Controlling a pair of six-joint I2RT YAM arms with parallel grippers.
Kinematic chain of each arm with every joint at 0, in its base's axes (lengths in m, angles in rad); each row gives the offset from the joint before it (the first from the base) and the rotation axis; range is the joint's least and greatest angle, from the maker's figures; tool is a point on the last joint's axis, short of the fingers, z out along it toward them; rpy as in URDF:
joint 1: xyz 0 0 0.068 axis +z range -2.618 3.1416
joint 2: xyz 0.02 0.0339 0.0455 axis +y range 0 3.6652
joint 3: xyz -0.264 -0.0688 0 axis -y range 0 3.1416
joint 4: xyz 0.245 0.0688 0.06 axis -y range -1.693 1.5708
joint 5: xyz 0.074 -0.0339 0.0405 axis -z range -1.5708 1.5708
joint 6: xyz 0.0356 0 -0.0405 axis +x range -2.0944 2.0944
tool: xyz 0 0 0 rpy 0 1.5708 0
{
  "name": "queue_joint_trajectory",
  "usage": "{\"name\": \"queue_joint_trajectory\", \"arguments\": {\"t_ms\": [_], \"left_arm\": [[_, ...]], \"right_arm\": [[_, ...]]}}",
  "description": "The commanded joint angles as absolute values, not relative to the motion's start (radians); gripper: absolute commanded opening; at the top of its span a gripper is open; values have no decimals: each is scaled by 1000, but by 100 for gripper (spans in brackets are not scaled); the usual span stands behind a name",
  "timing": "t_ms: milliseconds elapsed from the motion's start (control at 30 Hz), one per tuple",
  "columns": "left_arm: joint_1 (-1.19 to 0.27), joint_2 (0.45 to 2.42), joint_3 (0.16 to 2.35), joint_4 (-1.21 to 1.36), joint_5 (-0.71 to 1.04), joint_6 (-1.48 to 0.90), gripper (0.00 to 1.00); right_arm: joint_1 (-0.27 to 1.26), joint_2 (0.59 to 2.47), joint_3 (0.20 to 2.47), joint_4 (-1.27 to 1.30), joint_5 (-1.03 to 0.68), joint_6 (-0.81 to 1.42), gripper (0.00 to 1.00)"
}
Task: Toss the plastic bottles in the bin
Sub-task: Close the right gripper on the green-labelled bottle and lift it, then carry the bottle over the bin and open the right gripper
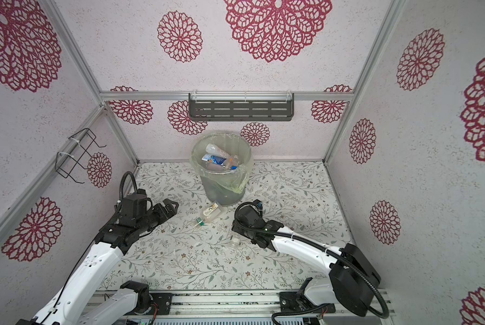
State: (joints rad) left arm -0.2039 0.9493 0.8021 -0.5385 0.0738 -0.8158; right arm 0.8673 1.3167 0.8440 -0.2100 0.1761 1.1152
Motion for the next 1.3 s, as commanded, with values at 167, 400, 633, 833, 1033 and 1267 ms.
{"name": "queue_joint_trajectory", "arguments": {"t_ms": [167, 400, 633, 833, 1033, 1267], "left_arm": [[-196, 952, 797, -523, 80, -819, 97], [-196, 954, 793, -518, 81, -821, 97], [-196, 954, 781, -518, 83, -821, 97], [-196, 951, 766, -508, 86, -828, 97], [-196, 951, 765, -505, 89, -830, 97], [-196, 950, 758, -500, 89, -831, 97]], "right_arm": [[838, 1197, 835, -97, 129, 983, 48], [823, 1117, 817, -67, 152, 928, 48], [798, 1047, 799, -19, 137, 882, 48], [782, 978, 801, 15, 132, 821, 48], [766, 940, 817, 51, 126, 780, 48], [732, 962, 872, 64, 85, 759, 49]]}}
